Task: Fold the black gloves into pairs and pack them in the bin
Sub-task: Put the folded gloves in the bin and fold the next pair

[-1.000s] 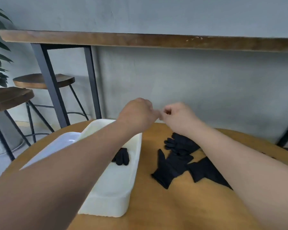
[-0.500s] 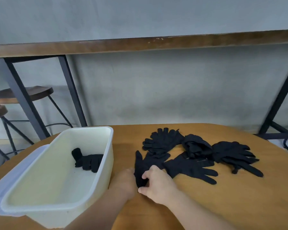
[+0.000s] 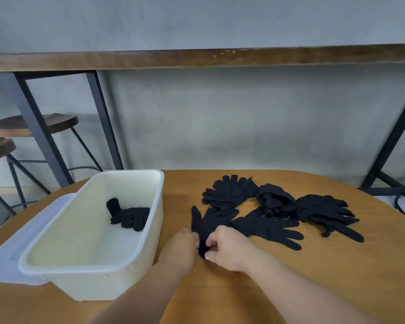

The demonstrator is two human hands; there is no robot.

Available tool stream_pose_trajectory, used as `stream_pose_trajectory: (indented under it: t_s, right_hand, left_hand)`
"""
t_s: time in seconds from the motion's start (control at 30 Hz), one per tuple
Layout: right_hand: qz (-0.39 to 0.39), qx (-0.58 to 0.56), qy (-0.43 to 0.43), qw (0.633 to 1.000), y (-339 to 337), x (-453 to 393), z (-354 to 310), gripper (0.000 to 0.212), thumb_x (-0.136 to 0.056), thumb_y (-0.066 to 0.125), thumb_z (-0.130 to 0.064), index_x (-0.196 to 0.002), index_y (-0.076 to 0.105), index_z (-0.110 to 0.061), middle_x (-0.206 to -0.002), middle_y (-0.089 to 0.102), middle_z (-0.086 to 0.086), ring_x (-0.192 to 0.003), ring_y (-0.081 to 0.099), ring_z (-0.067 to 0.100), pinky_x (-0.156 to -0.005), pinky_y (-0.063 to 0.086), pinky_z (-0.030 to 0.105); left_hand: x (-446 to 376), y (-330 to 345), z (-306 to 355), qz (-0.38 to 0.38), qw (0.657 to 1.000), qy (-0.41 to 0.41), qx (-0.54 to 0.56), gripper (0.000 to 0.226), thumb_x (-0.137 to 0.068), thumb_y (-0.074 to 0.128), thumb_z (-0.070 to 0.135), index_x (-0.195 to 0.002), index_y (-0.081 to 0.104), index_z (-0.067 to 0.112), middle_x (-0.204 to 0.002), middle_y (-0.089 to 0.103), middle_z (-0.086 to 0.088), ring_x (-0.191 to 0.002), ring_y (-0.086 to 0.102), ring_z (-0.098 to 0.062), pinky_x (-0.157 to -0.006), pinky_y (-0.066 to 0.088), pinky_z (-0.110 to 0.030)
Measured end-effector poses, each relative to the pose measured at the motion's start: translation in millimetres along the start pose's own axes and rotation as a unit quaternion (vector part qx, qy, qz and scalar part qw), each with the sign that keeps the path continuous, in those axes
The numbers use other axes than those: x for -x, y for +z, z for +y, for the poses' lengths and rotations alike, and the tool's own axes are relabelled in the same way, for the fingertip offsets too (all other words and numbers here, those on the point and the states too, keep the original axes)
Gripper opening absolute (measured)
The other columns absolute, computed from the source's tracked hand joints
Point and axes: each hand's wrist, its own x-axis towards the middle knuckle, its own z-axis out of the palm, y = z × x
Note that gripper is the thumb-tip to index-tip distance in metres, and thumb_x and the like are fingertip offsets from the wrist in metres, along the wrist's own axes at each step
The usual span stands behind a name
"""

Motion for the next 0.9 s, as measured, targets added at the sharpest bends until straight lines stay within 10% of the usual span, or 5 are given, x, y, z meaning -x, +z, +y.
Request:
stream_pose_trajectory:
  t_s: [0.17, 0.43, 0.7, 0.9]
  right_hand:
    - [0.079, 0.072, -0.023, 0.994, 19, 0, -6, 0.026, -0.098, 0.052, -0.032, -0.117, 0.065, -0.020, -0.114, 0.050, -0.004, -0.092, 0.060, 0.023, -0.081, 0.050, 0.036]
    - [0.074, -0.149, 0.016, 0.986, -68, 25, -14, 0.012, -0.099, 0.052, -0.032, -0.096, 0.062, -0.027, -0.070, 0.071, -0.002, -0.044, 0.052, 0.000, -0.049, 0.044, 0.023]
    - [0.152, -0.315, 0.006, 0.937, -121, 10, -10, 0.007, -0.097, 0.057, -0.018, -0.091, 0.061, -0.018, -0.070, 0.073, 0.005, -0.075, 0.073, 0.029, -0.078, 0.059, 0.044]
    - [0.229, -0.298, -0.051, 0.925, -131, 31, -18, 0.009, -0.093, 0.061, -0.018, -0.087, 0.066, -0.023, -0.085, 0.075, -0.002, -0.081, 0.073, 0.013, -0.080, 0.059, 0.034]
  left_hand:
    - [12, -6, 5, 0.014, 0.999, 0.034, 0.010, 0.015, -0.098, 0.048, 0.020, -0.106, 0.059, 0.015, -0.113, 0.057, -0.003, -0.103, 0.053, -0.019, -0.088, 0.046, -0.029]
    - [22, -74, 25, 0.050, 0.981, 0.043, 0.183, 0.015, -0.085, 0.063, 0.031, -0.099, 0.059, 0.033, -0.074, 0.058, 0.013, -0.063, 0.056, -0.007, -0.053, 0.041, -0.021]
    - [-3, -126, 52, 0.107, 0.946, 0.015, 0.306, 0.011, -0.093, 0.060, 0.026, -0.093, 0.069, 0.019, -0.059, 0.062, 0.006, -0.039, 0.052, 0.004, -0.050, 0.039, -0.021]
    - [12, -139, 55, 0.177, 0.923, 0.067, 0.334, 0.011, -0.089, 0.064, 0.018, -0.092, 0.071, 0.026, -0.068, 0.063, 0.010, -0.052, 0.055, 0.004, -0.050, 0.038, -0.007]
